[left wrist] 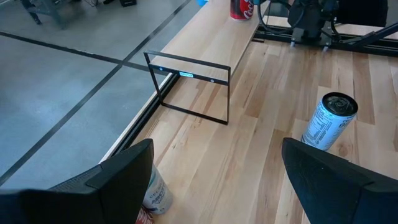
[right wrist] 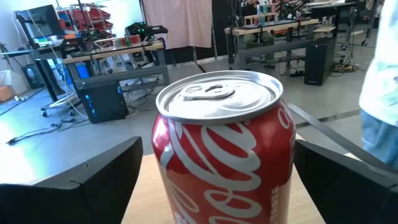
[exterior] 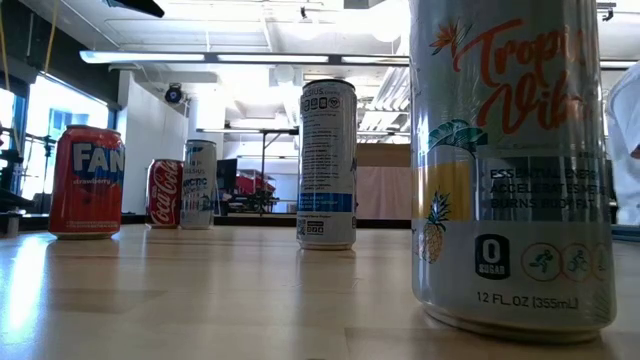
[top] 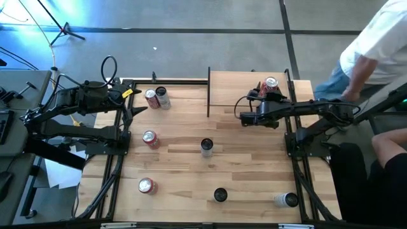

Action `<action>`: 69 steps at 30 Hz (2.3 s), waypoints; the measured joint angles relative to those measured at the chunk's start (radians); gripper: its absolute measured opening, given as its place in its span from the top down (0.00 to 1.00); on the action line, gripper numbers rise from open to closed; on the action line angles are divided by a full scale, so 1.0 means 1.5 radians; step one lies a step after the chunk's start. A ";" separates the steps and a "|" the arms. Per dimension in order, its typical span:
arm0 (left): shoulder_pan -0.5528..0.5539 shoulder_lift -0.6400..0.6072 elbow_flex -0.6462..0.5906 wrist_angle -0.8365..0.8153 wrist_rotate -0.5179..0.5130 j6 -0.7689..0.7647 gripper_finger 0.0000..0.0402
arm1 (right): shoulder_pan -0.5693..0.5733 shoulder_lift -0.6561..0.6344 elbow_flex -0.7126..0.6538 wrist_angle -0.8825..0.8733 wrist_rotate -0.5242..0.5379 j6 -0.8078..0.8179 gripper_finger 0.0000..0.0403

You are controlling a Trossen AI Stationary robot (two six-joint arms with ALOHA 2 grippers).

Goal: Place canned beverage on shelf
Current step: Put the red soda can on the shelf

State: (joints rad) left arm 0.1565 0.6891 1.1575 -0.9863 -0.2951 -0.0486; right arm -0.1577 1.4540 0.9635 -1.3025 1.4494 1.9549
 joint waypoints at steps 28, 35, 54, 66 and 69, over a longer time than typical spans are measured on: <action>0.000 0.000 0.000 0.000 0.000 0.000 0.17 | 0.000 0.000 0.000 -0.005 -0.023 -0.017 0.12; 0.000 0.000 0.000 0.000 0.000 0.000 0.17 | -0.004 0.000 0.000 -0.011 -0.021 0.011 0.14; 0.000 0.000 0.000 0.000 0.000 0.000 0.17 | -0.008 -0.001 0.000 -0.020 -0.025 -0.013 0.28; 0.000 0.000 0.000 0.000 0.000 0.000 0.17 | -0.009 -0.002 0.000 -0.165 -0.023 0.067 0.28; 0.000 0.000 0.000 0.000 0.000 0.000 0.17 | -0.020 -0.012 0.000 -0.168 -0.030 0.071 0.28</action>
State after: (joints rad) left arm 0.1562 0.6888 1.1573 -0.9862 -0.2951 -0.0486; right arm -0.1874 1.4367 0.9634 -1.5543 1.4044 2.0619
